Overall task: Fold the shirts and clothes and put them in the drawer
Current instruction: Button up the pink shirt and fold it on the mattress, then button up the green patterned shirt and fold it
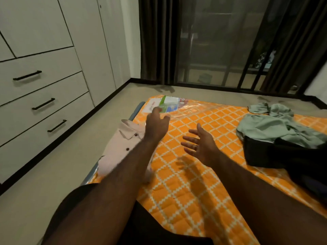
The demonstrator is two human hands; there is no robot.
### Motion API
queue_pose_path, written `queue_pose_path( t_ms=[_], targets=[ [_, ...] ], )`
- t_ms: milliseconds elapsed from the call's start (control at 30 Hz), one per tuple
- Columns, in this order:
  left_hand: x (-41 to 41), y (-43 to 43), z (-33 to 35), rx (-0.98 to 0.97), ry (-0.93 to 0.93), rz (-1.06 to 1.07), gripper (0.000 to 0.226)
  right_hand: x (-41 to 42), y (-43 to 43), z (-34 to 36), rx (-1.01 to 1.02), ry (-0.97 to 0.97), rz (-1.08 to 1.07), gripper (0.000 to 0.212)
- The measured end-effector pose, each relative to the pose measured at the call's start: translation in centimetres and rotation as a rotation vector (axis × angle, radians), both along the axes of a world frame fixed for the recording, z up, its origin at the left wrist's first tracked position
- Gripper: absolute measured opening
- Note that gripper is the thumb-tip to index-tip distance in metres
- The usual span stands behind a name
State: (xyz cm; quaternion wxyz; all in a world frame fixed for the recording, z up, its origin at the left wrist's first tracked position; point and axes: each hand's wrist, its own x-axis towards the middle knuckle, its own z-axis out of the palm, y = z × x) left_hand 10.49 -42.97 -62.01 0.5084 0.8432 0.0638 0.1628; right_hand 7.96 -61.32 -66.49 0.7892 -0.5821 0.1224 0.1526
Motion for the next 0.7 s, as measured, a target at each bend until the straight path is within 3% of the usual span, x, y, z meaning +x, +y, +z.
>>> queue_pose_path(
  t_ms=[133,267,533,700],
  targets=[
    [-2.6,-6.7,-0.8,-0.501,0.218,-0.286,0.032,-2.7,-6.6,2.3,0.003,-0.043,-0.081,0.072],
    [-4.8,-11.3,-3.3,-0.781,0.375,-0.441,0.037,-5.0,-13.6,3.7,-0.042,-0.059,-0.142,0.078],
    [-6.6,-14.5,-8.7,-0.81,0.545,-0.497,0.03,-6.2,-21.2,1.0,0.04,-0.004,-0.448,0.079],
    [-6.4,-13.9,-9.0,-0.847,0.518,-0.48,0.037,-3.0,-19.1,0.0,0.02,0.007,-0.417,0.072]
  ],
)
